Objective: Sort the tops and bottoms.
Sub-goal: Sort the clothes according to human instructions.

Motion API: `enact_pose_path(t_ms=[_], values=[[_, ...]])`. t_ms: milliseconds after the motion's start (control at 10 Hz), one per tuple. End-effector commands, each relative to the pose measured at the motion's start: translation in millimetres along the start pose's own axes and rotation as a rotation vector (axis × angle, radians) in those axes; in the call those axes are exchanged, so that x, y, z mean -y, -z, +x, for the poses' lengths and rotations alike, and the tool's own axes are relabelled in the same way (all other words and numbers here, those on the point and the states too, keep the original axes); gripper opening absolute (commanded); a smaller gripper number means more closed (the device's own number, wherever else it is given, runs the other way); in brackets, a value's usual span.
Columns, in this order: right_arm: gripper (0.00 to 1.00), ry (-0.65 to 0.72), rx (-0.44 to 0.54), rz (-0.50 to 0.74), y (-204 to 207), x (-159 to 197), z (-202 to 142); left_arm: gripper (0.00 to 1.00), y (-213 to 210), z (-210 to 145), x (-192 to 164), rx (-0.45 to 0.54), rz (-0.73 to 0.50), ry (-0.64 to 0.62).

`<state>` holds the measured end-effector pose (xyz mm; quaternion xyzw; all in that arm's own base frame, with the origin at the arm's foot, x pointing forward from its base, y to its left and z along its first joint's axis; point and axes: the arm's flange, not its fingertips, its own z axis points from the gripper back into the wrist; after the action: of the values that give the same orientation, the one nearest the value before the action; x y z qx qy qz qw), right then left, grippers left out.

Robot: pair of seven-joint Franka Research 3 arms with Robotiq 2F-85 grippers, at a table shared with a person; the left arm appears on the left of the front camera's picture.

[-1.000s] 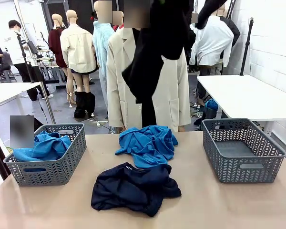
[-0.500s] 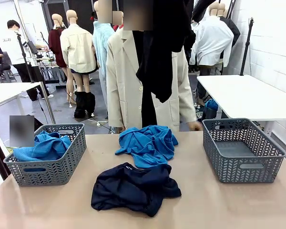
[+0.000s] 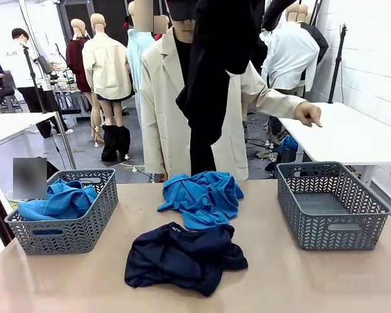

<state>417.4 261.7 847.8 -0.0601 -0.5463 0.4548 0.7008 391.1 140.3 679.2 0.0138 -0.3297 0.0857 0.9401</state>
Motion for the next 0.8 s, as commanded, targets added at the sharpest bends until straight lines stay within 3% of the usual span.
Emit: enact_pose_path(t_ms=[0, 700], values=[[0.0, -0.003, 0.011, 0.007, -5.1, -0.5, -4.6, 1.0, -1.0, 1.7, -0.4, -0.005, -0.002, -0.004], [0.0, -0.003, 0.011, 0.007, -5.1, -0.5, -4.6, 1.0, -1.0, 1.7, -0.4, -0.005, -0.002, -0.004]])
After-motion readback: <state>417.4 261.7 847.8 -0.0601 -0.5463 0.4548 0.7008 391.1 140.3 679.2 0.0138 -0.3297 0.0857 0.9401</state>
